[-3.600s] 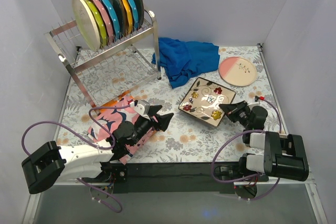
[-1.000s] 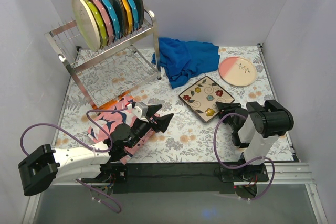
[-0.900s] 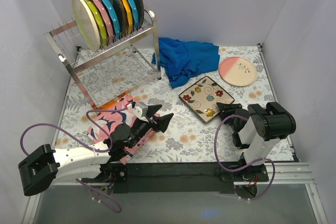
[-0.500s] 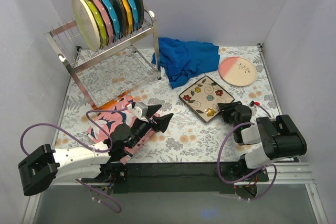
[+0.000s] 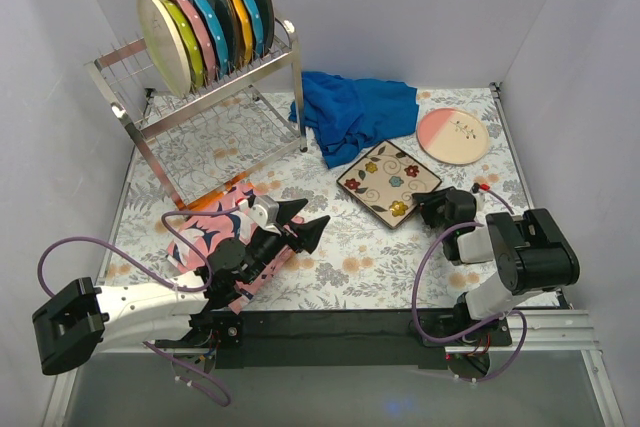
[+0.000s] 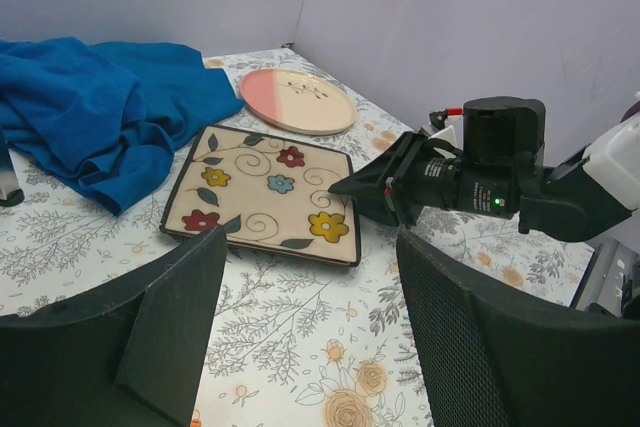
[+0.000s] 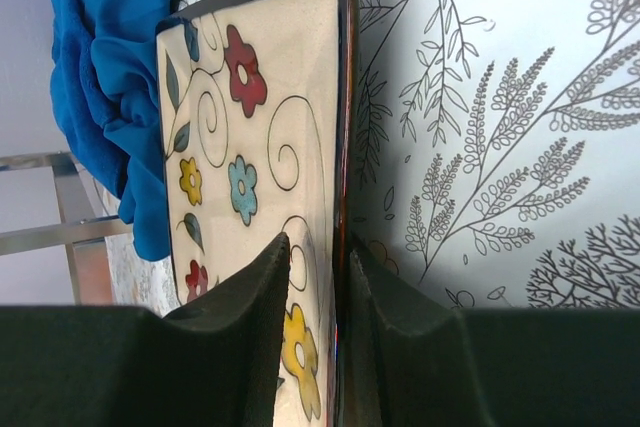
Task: Unload the plates from the dish rack
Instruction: Place the plate at the center of the board.
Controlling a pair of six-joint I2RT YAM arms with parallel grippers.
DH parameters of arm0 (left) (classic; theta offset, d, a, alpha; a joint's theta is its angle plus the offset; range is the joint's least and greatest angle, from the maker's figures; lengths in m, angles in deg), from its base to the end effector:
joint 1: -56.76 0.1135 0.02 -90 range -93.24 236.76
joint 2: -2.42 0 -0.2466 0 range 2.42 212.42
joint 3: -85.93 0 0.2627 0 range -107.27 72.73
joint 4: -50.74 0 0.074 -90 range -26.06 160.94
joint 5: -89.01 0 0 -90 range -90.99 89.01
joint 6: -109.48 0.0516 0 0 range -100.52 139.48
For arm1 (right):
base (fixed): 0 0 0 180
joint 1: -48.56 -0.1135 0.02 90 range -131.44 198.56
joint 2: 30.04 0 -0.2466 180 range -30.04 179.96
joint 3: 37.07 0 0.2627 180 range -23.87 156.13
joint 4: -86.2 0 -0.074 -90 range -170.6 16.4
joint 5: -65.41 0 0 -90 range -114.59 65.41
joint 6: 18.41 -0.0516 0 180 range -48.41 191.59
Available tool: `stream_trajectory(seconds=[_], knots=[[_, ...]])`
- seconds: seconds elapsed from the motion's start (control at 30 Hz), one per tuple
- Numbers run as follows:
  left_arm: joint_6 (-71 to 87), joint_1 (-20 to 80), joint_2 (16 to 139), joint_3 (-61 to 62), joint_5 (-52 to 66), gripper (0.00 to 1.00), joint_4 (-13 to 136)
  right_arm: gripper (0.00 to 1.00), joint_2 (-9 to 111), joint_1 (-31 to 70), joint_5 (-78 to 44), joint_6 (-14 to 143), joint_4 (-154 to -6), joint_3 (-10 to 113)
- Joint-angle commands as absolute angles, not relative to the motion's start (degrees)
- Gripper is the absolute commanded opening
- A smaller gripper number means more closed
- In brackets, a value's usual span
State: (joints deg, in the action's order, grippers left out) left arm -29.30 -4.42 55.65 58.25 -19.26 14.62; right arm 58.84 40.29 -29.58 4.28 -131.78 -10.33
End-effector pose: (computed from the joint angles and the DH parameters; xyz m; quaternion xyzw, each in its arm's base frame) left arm 0.1252 -0.1940 0.2203 -0.0533 0.6404 -0.5638 0.5189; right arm 0.2504 0.0319 0.0765 0.4338 0.7181 0.3038 0.4515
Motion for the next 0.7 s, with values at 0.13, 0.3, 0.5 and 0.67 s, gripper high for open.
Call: stream_trajectory(seconds=[0.13, 0.3, 0.5, 0.67], knots=[[-28.07, -5.02, 54.71, 58.84, -20.42, 0.67, 14.37, 0.33, 62.94, 39.16, -30.13, 4.18, -130.34, -6.73], [-27.72, -5.11, 54.63, 58.85, -21.04, 0.67, 14.46, 0.31, 61.9, 38.9, -32.14, 3.74, -130.08, -6.64], [-27.72, -5.11, 54.72, 58.67, -21.73, 0.67, 14.63, 0.44, 58.12, 40.56, -32.68, 4.7, -126.05, -6.91], [-28.16, -5.2, 54.19, 58.58, -22.17, 0.67, 15.07, 0.59, 53.38, 41.18, -32.15, 8.13, -117.44, -6.29]])
